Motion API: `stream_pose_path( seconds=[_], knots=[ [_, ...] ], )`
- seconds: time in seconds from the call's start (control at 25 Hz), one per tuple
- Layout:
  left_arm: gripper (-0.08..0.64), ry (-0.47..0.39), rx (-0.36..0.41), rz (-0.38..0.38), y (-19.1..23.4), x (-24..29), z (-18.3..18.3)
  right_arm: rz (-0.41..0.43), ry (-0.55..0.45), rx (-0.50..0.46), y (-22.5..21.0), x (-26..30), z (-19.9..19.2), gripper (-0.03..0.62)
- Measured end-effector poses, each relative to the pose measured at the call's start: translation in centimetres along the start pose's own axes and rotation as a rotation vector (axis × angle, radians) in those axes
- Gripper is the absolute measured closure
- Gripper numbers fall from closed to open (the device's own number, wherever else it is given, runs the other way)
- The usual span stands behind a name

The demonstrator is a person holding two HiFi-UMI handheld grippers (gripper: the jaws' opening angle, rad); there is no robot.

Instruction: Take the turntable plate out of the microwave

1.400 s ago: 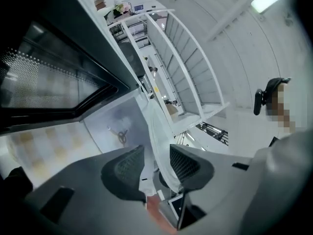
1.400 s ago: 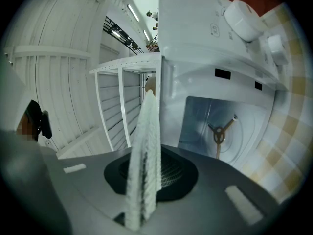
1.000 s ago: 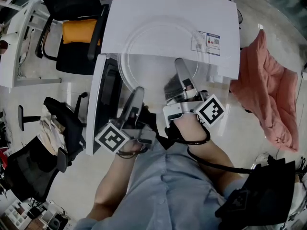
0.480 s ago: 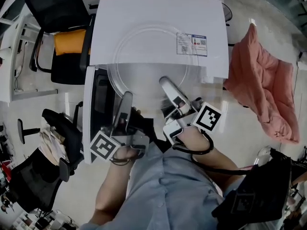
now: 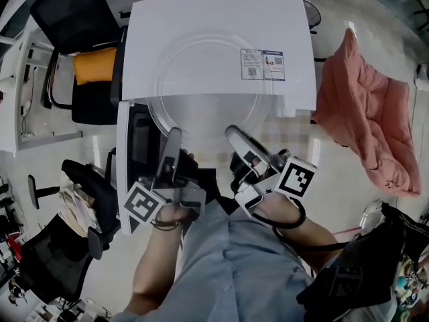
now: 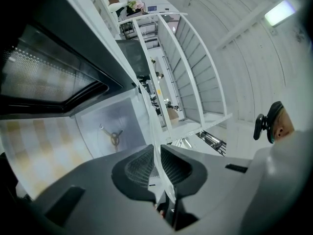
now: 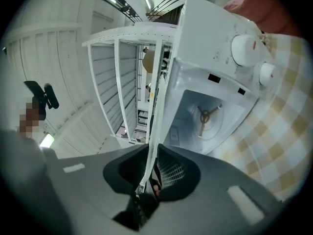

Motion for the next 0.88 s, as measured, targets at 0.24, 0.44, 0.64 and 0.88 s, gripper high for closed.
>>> stream_pose_path(
  seconds=[0.24, 0.44, 0.64, 0.88],
  knots=[
    [0.512, 0.01, 0.007, -0.009, -0.1, 2.0, 1.2, 0.031, -0.042, 0.042, -0.4, 1.6, 1.3, 0.541],
    [0.512, 0.013, 0.01, -0.021, -0.2, 3.9, 2.3, 0.041, -0.08, 0.064, -0.6, 3.1, 2.5, 0.543],
    [0.508, 0.045, 0.095, -0.011, -0.5, 4.7, 2.8, 0.046, -0.082, 0.037, -0.6, 3.8, 3.2, 0.534],
    [0.436, 0.135, 0.499, 0.045, -2.0, 3.1, 2.0, 0.042, -0.035, -0.032, -0.2, 3.9, 2.9, 0.437]
  ],
)
Point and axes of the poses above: the fingertips, and each gripper's own axes: x forward along the fingers, y to its left, z out of its top, the point moved 9 cm from there along -x, backward along the fingers
